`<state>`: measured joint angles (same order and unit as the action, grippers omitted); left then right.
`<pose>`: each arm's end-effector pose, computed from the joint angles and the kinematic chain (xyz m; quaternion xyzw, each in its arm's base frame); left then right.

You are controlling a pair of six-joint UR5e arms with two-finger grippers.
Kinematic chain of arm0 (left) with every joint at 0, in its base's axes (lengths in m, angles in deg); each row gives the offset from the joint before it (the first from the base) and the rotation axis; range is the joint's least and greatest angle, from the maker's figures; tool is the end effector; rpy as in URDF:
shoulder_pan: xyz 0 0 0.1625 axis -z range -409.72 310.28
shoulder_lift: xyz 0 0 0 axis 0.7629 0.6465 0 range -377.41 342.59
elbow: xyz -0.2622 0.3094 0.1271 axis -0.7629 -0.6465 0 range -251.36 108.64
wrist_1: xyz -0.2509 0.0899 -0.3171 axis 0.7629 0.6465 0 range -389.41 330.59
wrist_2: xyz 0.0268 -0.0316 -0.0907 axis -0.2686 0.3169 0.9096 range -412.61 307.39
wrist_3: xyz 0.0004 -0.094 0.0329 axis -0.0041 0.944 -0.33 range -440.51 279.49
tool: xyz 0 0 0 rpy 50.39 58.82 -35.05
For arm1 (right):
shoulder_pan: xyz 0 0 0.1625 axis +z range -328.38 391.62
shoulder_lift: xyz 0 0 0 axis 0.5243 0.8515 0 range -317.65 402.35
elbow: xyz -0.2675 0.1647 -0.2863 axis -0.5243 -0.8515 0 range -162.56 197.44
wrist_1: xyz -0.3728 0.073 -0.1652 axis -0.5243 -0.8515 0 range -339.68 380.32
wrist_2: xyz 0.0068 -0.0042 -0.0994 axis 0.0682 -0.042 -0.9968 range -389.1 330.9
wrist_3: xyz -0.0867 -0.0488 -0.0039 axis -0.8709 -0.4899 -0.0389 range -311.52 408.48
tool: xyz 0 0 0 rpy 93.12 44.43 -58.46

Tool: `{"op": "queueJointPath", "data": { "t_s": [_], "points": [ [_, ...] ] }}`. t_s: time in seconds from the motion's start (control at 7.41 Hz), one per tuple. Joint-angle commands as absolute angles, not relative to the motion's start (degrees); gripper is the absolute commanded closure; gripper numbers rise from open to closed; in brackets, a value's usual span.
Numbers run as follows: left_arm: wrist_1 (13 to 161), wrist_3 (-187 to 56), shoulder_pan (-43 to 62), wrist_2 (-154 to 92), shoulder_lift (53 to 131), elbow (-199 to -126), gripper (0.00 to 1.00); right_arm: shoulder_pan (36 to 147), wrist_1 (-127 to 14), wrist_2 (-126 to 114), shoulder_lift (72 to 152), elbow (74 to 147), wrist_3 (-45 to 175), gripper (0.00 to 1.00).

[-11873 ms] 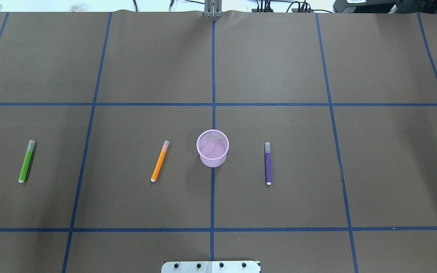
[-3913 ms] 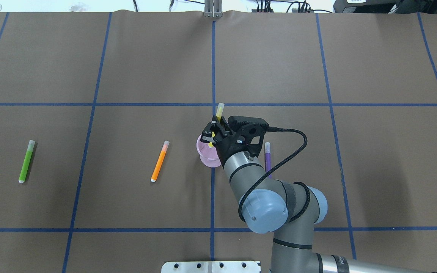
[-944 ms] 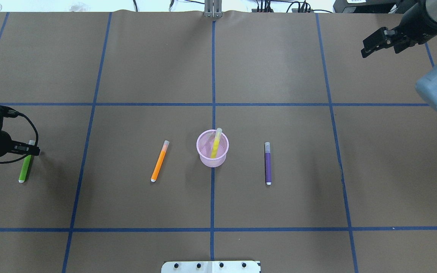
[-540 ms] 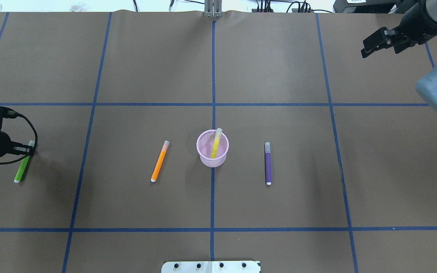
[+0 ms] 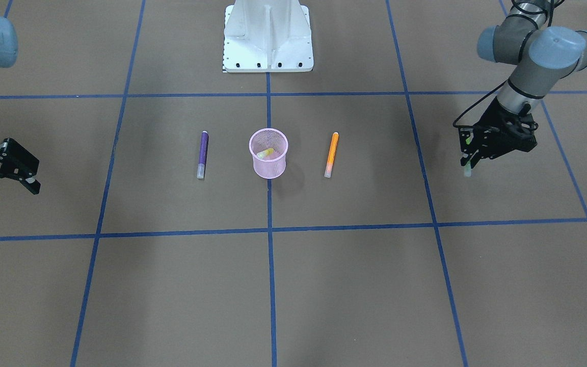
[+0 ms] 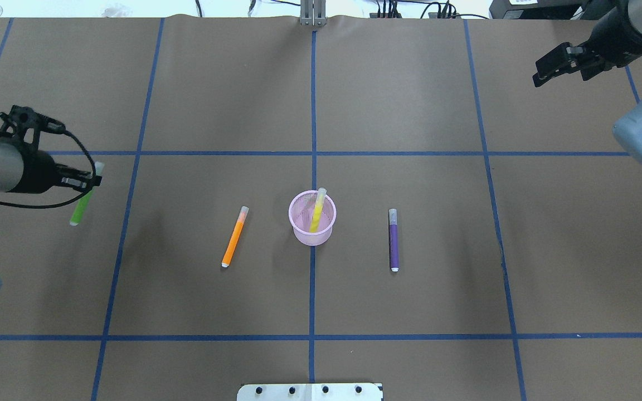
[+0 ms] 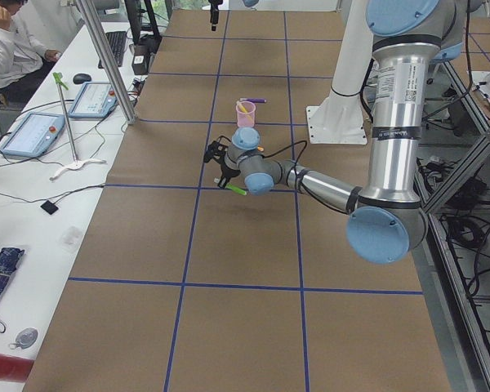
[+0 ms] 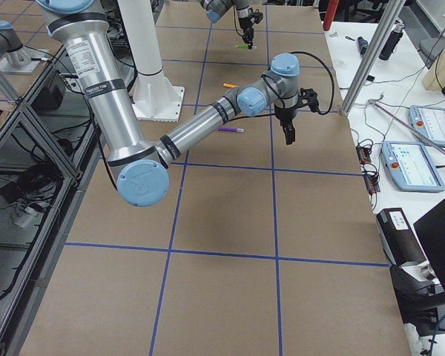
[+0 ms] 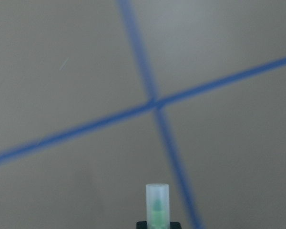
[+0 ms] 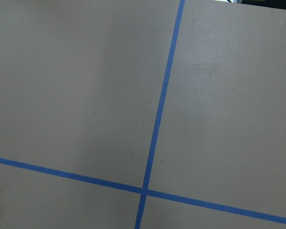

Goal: Collect pens into pen holder
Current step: 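Carry the green marker with the left gripper over the pink cup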

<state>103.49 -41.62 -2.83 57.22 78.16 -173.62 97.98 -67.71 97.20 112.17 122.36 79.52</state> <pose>0.2998 -0.4659 0.4243 0.2783 0.4388 0.1183 0.8462 -0.1706 -0.5753 0.3398 0.1327 -0.4011 -0.0408 0.9055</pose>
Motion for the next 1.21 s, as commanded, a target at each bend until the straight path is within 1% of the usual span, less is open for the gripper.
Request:
{"op": "queueJointPath", "data": {
  "t_s": [0.0,0.13,0.27,0.4,0.54,0.81,0.94,1.08],
  "points": [
    [104.6,-43.7,-4.6,55.9,92.5,-173.1,1.00,98.0,-67.7,97.1,112.2,122.4,79.6,0.00],
    [106.7,-42.4,-7.2,53.6,95.2,-173.1,1.00,98.0,-67.7,97.1,112.1,122.3,79.6,0.00],
    [111.3,-42.4,-10.1,45.6,95.4,-173.0,1.00,97.9,-67.7,97.1,112.0,122.3,79.6,0.00],
    [115.9,-42.8,-14.8,39.8,96.5,-171.7,1.00,98.0,-67.7,97.1,112.0,122.3,79.7,0.00],
    [119.1,-43.1,-16.6,35.4,98.8,-170.8,1.00,97.9,-67.7,97.1,112.0,122.3,79.7,0.00],
    [122.6,-45.5,-21.1,33.3,103.2,-170.7,1.00,98.0,-67.7,97.0,111.8,122.3,79.8,0.00],
    [126.6,-51.3,-24.0,29.2,103.4,-170.3,1.00,98.0,-67.7,97.0,111.7,122.3,79.9,0.00],
    [132.7,-54.4,-26.1,26.0,103.4,-167.4,1.00,97.9,-67.7,97.0,111.6,122.3,80.1,0.00]
  ]
}}
